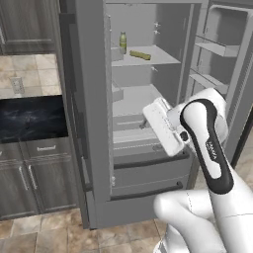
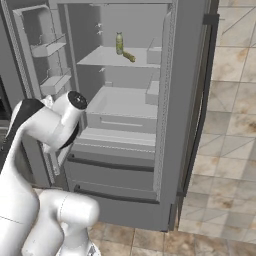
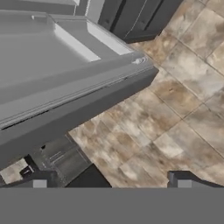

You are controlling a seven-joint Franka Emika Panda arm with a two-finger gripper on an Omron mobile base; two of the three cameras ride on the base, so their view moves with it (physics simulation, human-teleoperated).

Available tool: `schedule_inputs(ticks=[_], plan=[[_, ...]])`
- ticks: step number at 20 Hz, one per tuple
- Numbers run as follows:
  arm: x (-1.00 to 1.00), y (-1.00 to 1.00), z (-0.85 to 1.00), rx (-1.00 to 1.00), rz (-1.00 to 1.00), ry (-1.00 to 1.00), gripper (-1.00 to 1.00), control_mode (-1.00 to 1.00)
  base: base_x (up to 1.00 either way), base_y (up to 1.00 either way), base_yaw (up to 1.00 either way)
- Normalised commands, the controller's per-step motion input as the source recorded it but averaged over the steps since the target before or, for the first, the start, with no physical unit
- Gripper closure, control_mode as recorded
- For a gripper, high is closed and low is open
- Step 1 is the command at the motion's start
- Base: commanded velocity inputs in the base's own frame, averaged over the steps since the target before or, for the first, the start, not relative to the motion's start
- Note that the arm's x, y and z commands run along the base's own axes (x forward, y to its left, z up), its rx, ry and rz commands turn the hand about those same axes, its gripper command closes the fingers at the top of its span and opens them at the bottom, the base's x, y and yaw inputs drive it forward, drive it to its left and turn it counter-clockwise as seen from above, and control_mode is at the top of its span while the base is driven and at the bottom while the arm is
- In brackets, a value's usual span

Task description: Retrieve the butter from the fridge and place it on a plate on the dining table. Then retrieve the butter knife by the fridge and place it near the plate.

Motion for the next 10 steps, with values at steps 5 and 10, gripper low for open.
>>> schedule_inputs(ticks=[5, 10], plan=[[0.88, 0.05, -0.09, 0.02, 0.04, -0.21, -1.00, -1.00, 0.00, 0.00, 0.00], [0.78, 0.09, -0.09, 0.00, 0.00, -0.11, -1.00, -1.00, 0.00, 0.00, 0.00]])
